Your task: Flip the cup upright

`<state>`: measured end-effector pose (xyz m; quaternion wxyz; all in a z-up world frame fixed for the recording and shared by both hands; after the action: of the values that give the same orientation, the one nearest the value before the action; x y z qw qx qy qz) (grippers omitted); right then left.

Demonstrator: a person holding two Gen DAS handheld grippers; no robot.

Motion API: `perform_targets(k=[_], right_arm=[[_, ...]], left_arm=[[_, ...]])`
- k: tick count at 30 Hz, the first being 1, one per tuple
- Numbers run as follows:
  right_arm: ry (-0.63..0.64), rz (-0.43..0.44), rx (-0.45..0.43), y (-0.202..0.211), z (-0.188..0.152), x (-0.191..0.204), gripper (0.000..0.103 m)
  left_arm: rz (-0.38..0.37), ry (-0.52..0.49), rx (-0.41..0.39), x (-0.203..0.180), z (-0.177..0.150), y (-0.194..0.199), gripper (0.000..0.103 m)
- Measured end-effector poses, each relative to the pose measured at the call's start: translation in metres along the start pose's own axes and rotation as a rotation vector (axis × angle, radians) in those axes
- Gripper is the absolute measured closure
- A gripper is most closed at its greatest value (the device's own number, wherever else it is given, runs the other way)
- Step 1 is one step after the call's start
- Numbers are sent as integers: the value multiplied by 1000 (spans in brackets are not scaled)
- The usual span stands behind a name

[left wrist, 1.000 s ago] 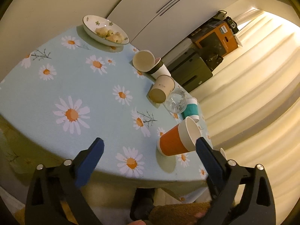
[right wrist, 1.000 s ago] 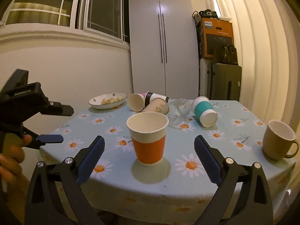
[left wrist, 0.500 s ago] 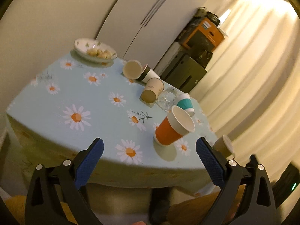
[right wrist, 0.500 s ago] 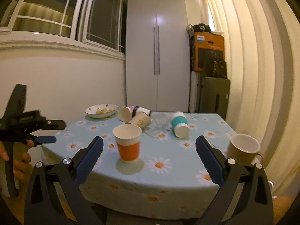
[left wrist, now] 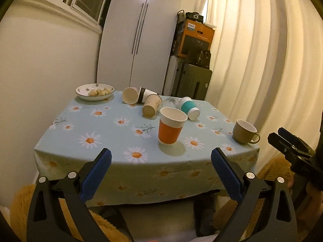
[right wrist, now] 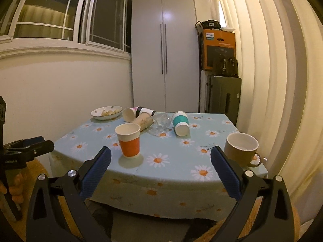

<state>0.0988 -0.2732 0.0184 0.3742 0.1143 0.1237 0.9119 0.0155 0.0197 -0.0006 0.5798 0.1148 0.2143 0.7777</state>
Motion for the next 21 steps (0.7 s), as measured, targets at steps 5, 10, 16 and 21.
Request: perform_targets(k=[5, 10, 16, 21], right_arm=[[14, -15, 7, 6, -2, 5, 5], [14, -15, 29, 5, -4, 6, 5], [39, -23, 46, 3, -7, 9, 5], [18, -26, 62, 2, -9, 8, 5]], left_arm=[[21, -1, -22, 2, -1, 9, 7], [3, 5, -4, 3, -2, 10, 7], [28, -50, -6, -9, -3, 12, 7], [34, -95, 0, -18, -7, 10, 7]])
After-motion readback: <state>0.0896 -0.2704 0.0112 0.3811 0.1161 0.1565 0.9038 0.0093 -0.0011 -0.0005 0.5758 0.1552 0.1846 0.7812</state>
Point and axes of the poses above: each gripper's, at about its wrist camera, not at the fingertips, and y roughly against the way its jaws point, x to its left, z to its top, the point moved 2 cm from there along -y, roughly the way its jaws point, and after that the axes turned 15 degrees about z, right-handed, at the moved point
